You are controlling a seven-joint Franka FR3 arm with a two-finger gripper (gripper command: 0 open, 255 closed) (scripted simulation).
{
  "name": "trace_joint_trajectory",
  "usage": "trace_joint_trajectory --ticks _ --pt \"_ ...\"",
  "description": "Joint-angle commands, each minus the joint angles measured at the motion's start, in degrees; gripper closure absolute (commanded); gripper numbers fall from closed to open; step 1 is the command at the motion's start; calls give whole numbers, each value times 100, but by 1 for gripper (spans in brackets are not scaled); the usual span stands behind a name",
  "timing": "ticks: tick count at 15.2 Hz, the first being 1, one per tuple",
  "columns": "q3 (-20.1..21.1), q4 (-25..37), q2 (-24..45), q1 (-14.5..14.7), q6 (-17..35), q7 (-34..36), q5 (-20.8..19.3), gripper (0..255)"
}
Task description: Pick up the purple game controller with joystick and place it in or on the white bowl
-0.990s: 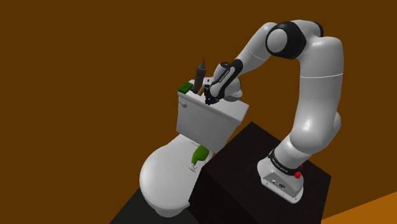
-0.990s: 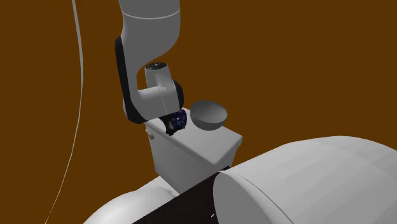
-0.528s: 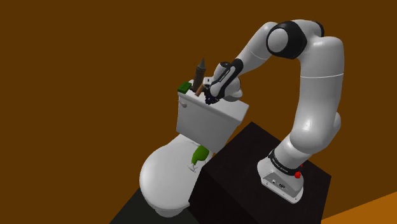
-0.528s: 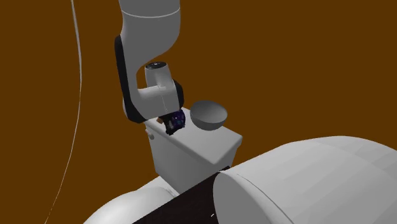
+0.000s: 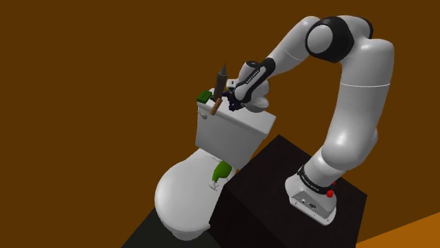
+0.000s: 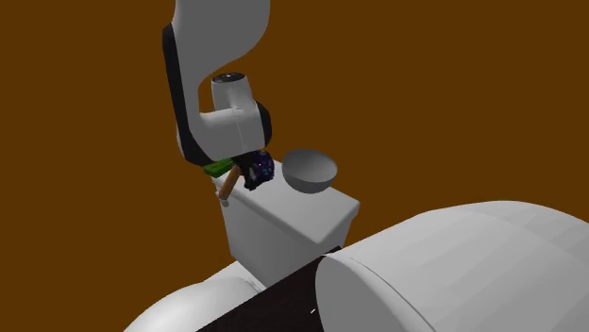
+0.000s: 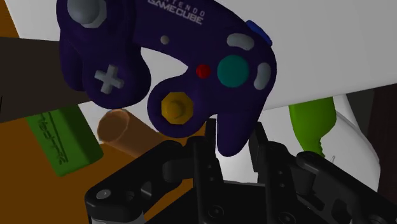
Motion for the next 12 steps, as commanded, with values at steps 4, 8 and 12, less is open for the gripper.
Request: trace_joint_trajectory --ticks 4,8,12 --pt "-45 -77 -393 42 -312 1 -37 255" --pt "-77 -104 -684 70 -575 2 -68 255" --pt "-103 -110 -963 94 -846 5 -102 255"
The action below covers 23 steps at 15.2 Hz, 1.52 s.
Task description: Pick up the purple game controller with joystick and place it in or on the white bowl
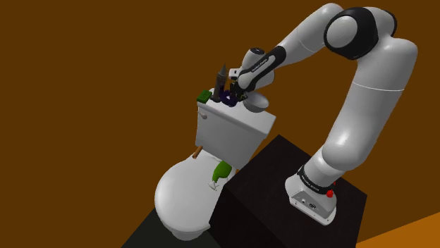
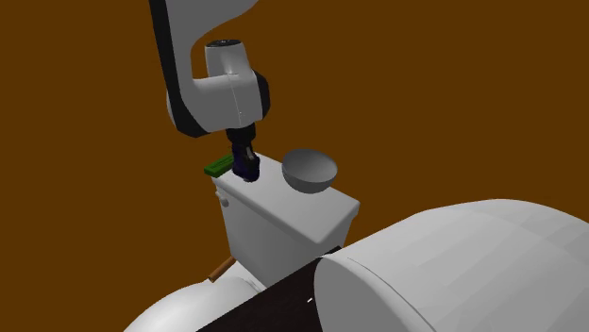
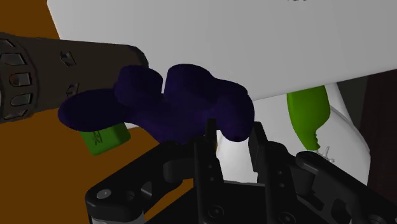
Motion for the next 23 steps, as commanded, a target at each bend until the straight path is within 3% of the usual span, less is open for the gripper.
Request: trace_joint_trajectory --ticks 1,14,23 --pt "-13 -1 -152 9 -149 -2 -17 255" --pt "-53 126 -927 56 -1045 0 -106 255" --pt "-445 -290 -1137 -760 -775 -1690 482 255"
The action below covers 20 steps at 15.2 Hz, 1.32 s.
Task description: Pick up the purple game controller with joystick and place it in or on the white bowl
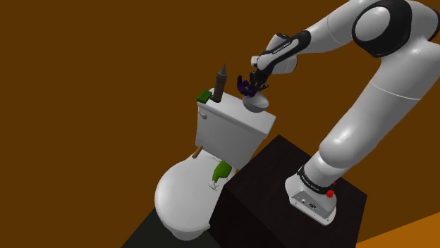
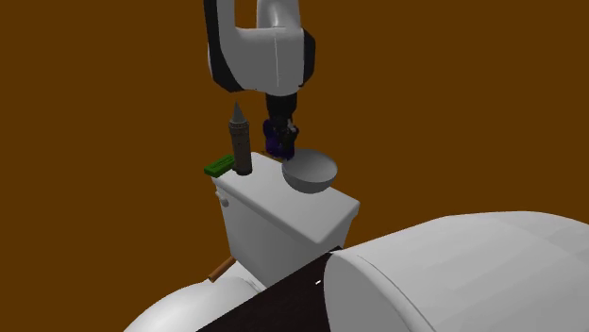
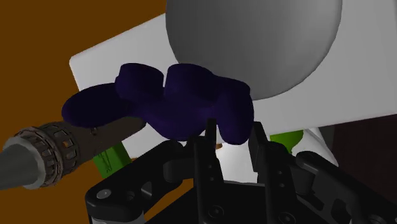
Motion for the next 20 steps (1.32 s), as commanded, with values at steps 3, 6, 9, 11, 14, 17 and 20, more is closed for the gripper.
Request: trace_joint_trajectory --ticks 3,6,9,11,14,17,20 --pt "-134 -87 46 -308 139 -710 307 255" --pt "-99 -126 238 -330 362 -795 426 255" --pt "-50 -153 438 -361 582 -890 557 255" --pt "-8 -163 576 -390 726 -957 650 255" --pt "69 -169 788 -444 937 -1064 794 255" --pt "70 -168 788 -446 937 -1063 793 255" --pt "68 -168 788 -444 937 -1063 794 255"
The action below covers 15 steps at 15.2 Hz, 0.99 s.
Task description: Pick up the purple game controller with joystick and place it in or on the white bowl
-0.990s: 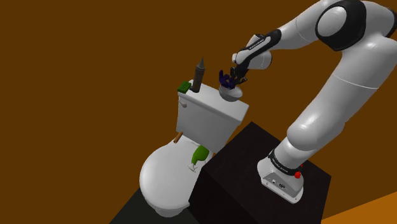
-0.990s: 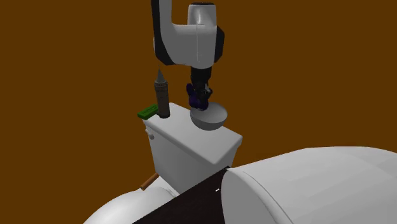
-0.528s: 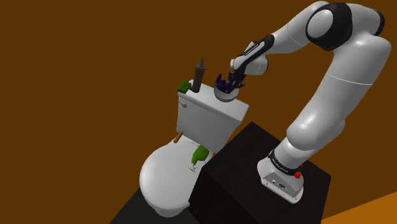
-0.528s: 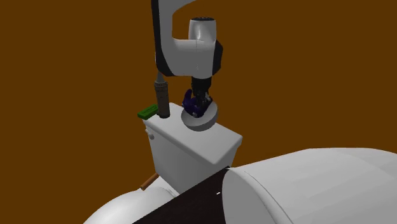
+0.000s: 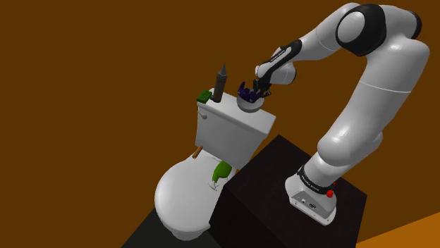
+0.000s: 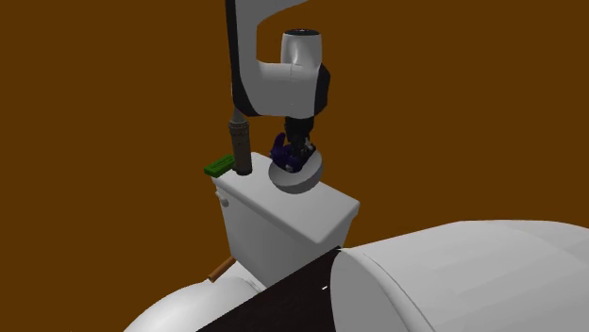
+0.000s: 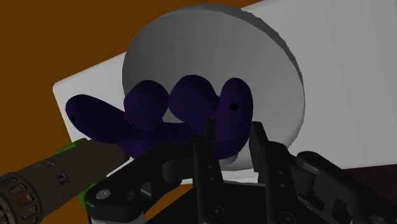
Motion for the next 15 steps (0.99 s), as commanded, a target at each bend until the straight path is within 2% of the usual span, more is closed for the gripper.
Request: trace_joint_trajectory --ticks 1,2,3,8,12,15 --pt "13 -78 62 10 -63 -3 -3 255" --pt "14 -78 62 10 -63 -3 -3 255" --pt "7 -75 54 42 -73 46 -28 0" --pt "14 -79 61 10 -63 -3 -3 0" --pt "-231 -261 -742 196 -659 364 -504 0" --pt "-221 -261 -743 185 -659 366 -507 0"
